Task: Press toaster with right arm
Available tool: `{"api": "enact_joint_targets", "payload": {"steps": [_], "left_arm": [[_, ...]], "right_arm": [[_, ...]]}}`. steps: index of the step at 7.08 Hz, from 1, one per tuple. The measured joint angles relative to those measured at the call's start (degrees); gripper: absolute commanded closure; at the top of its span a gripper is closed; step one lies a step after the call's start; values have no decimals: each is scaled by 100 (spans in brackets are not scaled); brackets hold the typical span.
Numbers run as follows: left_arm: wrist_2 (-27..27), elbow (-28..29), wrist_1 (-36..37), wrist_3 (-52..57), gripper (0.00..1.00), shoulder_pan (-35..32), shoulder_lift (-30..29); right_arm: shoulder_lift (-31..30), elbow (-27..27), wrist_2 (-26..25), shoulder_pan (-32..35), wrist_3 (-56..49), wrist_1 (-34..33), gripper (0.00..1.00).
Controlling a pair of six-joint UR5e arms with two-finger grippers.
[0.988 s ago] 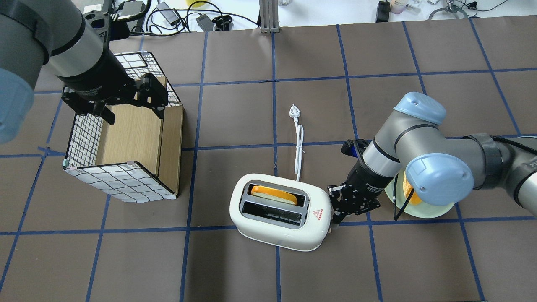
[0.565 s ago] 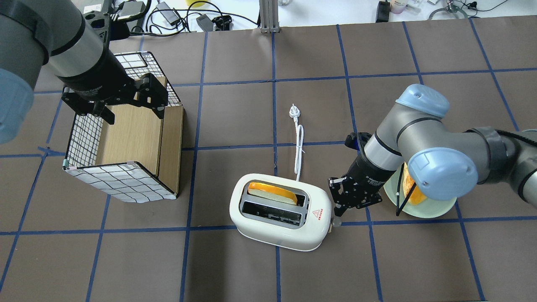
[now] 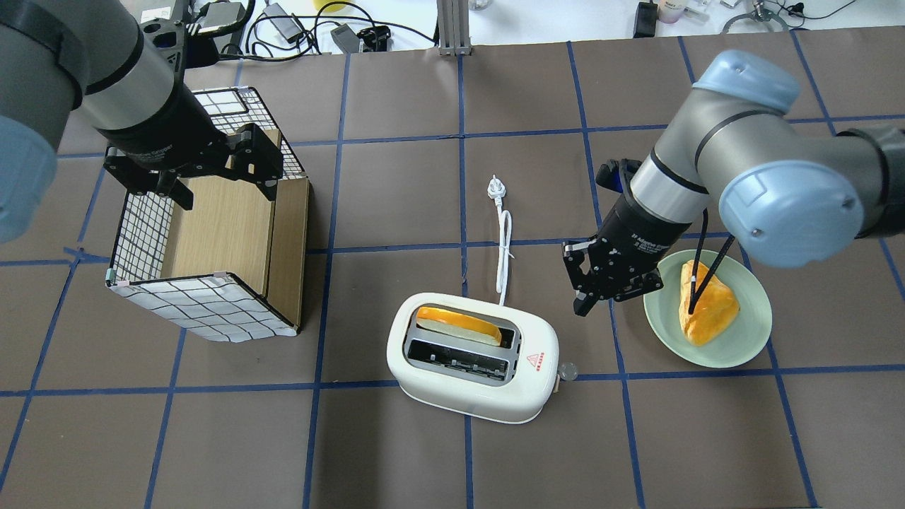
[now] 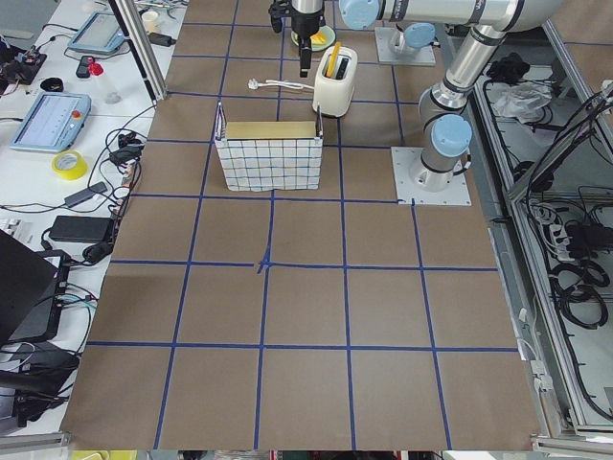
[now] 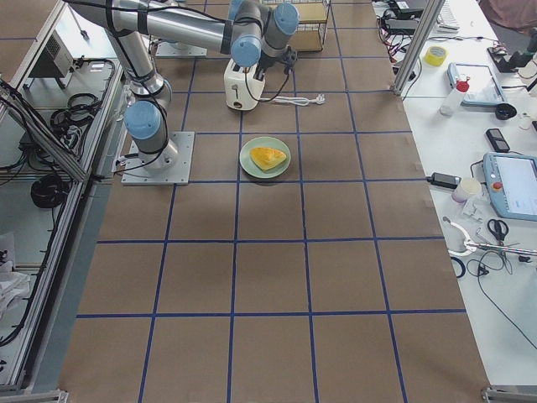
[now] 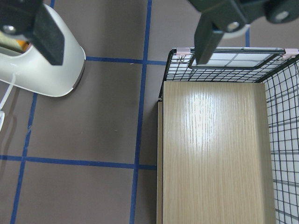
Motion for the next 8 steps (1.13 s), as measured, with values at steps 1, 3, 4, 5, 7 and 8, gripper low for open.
{"api": "enact_joint_targets", "payload": {"steps": [1, 3, 4, 5, 7, 8], "left_arm": [[0, 0, 0, 0, 0, 0, 0], [0, 0, 0, 0, 0, 0, 0], [0, 0, 2, 0, 0, 0, 0], [0, 0, 4, 0, 0, 0, 0], [0, 0, 1, 0, 0, 0, 0], [0, 0, 0, 0, 0, 0, 0]], "right_arm": [[-18, -372, -310, 1, 3, 17, 0], [6, -981, -911, 5, -174, -209, 0], [22, -1133, -1198, 8, -396, -461, 0], [32, -1198, -1442, 10, -655, -772, 0], [34, -1235, -1730, 17, -1084, -1113, 0], [31, -1271, -1862, 48, -1183, -1016, 0]]}}
